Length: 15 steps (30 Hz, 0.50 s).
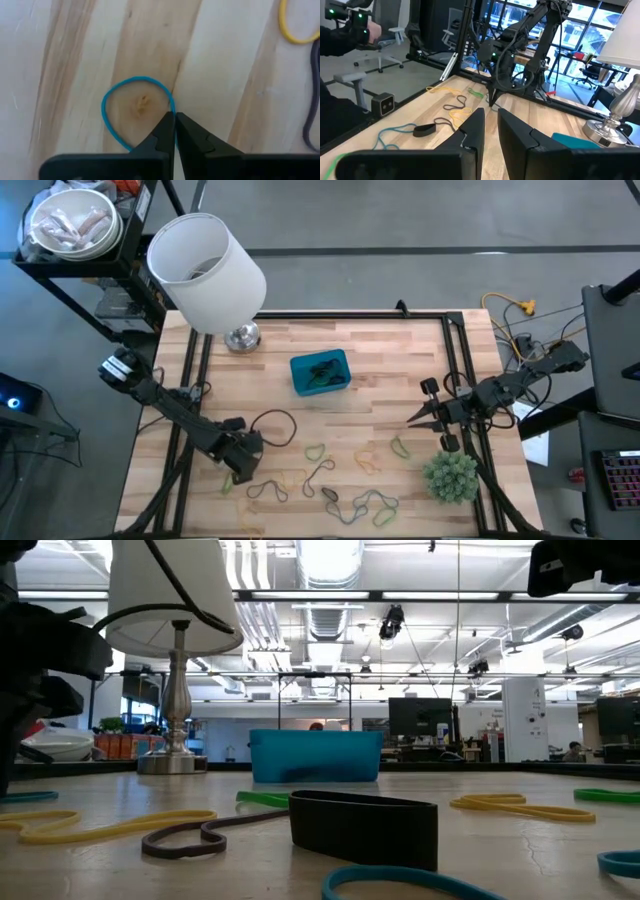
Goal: Pick and place rubber bands into bin
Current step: Put the blue rubber band into the blue bin
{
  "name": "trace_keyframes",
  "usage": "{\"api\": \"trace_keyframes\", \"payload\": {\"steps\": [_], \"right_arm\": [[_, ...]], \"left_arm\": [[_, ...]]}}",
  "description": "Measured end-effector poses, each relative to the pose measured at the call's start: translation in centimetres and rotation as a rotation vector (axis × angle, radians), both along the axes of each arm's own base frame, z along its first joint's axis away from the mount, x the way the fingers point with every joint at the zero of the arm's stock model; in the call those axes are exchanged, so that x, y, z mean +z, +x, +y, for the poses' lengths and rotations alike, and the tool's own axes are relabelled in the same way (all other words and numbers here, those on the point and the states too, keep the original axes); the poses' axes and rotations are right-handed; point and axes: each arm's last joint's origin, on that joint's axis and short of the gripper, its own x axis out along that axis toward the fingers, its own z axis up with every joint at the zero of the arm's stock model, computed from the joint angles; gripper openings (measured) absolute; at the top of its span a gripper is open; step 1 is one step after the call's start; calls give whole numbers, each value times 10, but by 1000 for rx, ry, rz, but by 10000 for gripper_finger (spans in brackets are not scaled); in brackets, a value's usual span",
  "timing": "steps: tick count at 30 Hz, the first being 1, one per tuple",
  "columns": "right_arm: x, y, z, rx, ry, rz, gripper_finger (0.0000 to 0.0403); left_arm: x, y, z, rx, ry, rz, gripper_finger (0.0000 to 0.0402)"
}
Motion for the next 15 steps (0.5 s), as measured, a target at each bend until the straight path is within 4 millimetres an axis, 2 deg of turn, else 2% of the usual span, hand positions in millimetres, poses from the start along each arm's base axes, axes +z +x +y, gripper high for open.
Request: {"api": "trace_keyframes", "payload": {"steps": [7,15], "right_arm": [[0,0,0,-1,11,3,47],[0,0,0,-1,10,4,47]], "left_arm": [[24,12,-8,-102,64,-90,0],[34,19,-9,-146,187,-158,0]]}}
